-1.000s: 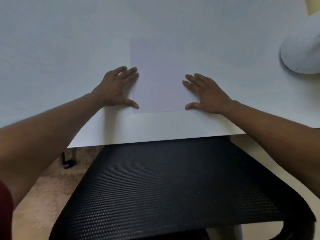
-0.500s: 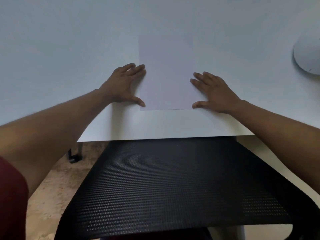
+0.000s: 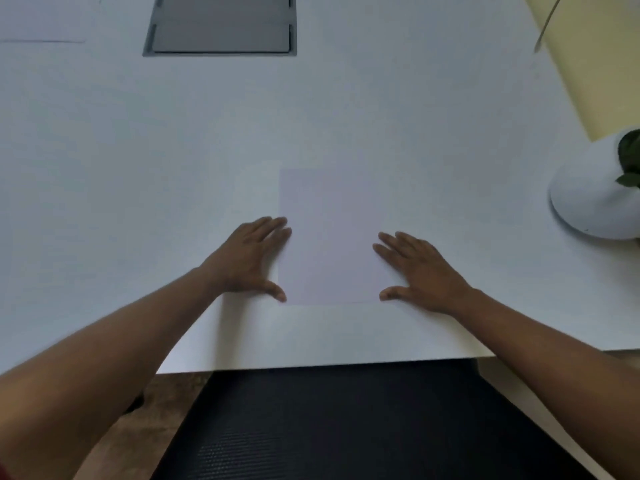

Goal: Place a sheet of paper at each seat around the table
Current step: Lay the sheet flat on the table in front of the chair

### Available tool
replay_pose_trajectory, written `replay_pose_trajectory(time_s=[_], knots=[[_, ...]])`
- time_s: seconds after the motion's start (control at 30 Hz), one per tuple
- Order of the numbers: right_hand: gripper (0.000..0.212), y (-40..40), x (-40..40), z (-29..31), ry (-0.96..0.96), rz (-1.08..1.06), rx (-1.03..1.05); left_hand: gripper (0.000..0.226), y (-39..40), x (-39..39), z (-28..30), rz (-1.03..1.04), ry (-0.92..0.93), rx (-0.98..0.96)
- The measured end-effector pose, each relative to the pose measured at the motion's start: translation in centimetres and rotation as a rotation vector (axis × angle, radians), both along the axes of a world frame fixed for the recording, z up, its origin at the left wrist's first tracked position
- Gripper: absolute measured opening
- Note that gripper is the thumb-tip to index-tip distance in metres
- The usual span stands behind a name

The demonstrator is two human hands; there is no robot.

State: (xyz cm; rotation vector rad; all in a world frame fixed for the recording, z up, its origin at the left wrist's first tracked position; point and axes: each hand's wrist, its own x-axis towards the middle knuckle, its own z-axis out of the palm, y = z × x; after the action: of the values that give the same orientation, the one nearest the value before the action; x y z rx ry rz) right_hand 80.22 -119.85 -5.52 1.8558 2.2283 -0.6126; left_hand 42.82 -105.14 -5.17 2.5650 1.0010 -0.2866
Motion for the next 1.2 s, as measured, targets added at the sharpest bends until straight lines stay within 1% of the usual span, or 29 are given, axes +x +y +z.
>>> replay_pose_trajectory(time_s=[0.07, 0.17, 0.23, 0.5, 1.03, 1.2], knots=[[0.117, -0.03, -0.22, 0.0, 0.007, -0.011, -0.012, 0.151, -0.3, -0.15, -0.17, 0.006, 0.005, -0.021], [0.11, 0.08, -0.36, 0.19, 0.014, -0.028, -0.018, 0.155, -0.18, -0.13, -0.23, 0.018, 0.018, -0.04], [0.109, 0.09, -0.39, 0.13, 0.031, -0.038, -0.013, 0.157, 0.15, -0.14, -0.35, 0.018, 0.019, -0.042], [0.108, -0.07, -0.6, 0.24, 0.036, -0.035, -0.019, 0.148, -0.09, 0.21, 0.4, 0.007, 0.04, -0.039], [0.109, -0.08, -0.6, 0.29, 0.044, -0.044, -0.022, 0.149, 0.06, 0.3, 0.22, 0.017, 0.03, -0.023], [0.11, -0.05, -0.7, 0.45, 0.046, -0.052, -0.018, 0.146, 0.02, 0.33, 0.24, 0.019, 0.015, -0.017]])
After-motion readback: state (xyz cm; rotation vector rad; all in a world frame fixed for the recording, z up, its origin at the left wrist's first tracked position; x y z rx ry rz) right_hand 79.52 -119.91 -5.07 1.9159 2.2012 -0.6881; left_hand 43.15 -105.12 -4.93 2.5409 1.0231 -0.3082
